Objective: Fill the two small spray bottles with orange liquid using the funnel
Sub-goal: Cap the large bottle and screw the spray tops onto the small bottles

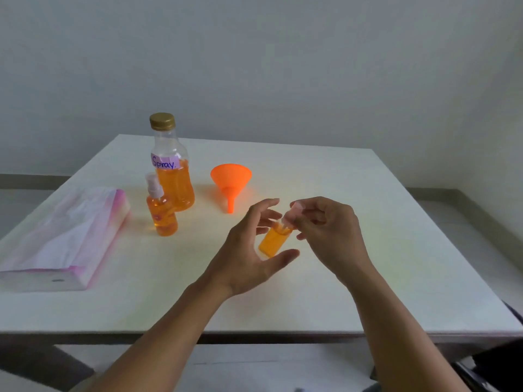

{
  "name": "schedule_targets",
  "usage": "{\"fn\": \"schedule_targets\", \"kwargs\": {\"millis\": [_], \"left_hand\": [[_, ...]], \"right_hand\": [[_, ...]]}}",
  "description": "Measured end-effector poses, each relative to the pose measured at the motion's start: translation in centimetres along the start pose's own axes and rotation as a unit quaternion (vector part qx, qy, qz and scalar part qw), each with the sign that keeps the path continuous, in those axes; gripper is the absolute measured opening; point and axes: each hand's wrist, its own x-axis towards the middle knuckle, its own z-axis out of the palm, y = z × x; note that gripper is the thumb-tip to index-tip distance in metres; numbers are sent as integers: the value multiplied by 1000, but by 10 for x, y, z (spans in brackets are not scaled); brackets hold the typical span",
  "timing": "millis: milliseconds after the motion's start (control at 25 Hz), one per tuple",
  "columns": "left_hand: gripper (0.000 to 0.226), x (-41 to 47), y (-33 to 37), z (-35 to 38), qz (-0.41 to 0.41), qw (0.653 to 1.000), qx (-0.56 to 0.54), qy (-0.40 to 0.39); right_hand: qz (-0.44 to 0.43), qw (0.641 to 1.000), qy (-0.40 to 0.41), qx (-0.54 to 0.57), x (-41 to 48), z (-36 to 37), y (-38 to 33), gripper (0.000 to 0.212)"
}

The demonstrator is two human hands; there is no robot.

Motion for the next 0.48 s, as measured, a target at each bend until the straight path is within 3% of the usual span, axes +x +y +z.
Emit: {"fn": "schedule_targets", "kwargs": {"millis": [120, 280, 480], "left_hand": [[70, 10, -1, 10, -9, 1000, -10, 23], [61, 15, -3, 16, -9, 1000, -3, 7], [57, 19, -1, 19, -15, 1000, -18, 5]], "right_hand": [[22, 1000, -18, 5, 3, -10, 6, 4], [21, 996, -53, -74, 7, -19, 15, 23], [21, 994, -63, -81, 14, -25, 14, 21]]}}
